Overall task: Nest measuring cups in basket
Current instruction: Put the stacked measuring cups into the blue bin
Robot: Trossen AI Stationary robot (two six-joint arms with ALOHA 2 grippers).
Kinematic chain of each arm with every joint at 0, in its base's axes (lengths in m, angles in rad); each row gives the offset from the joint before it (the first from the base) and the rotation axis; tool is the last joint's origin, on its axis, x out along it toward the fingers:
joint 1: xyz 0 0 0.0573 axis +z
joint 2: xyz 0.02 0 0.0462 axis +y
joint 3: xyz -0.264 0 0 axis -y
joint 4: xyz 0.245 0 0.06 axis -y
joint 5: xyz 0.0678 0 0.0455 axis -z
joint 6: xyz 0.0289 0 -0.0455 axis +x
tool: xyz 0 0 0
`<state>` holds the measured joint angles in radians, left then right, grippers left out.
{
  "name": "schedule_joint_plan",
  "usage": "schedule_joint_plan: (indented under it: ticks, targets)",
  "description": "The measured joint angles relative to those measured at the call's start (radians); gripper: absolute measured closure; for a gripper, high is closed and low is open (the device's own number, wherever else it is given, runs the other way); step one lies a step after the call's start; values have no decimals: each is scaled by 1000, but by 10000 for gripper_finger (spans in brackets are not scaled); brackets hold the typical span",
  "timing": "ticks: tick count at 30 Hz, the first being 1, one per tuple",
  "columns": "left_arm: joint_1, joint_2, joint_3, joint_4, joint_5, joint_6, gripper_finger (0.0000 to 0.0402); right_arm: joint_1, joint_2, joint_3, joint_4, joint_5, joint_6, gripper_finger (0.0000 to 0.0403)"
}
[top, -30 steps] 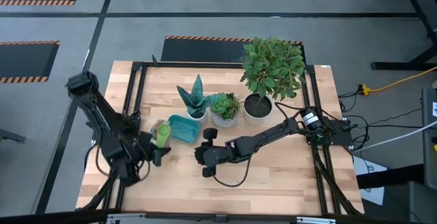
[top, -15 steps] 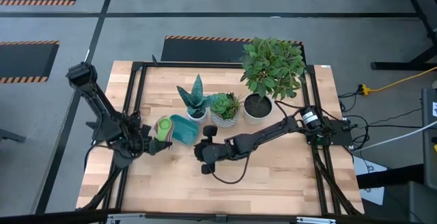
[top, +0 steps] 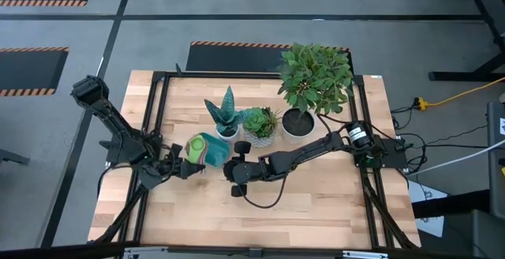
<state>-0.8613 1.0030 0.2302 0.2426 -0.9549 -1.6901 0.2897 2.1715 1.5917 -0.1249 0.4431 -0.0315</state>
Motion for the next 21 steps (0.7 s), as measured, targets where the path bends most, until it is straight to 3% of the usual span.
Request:
schedule_joint_plan:
  ticks: [8,17,21]
  targets:
    - [54,125,0,164,79,1,352,0,0,0,1,-1,0,341]
    - [110,189,0,187,113,-29,350,0,0,0,1,-2,0,341]
    - [142,196,0,186,180,-29,349,0,0,0,1,-2,0,341]
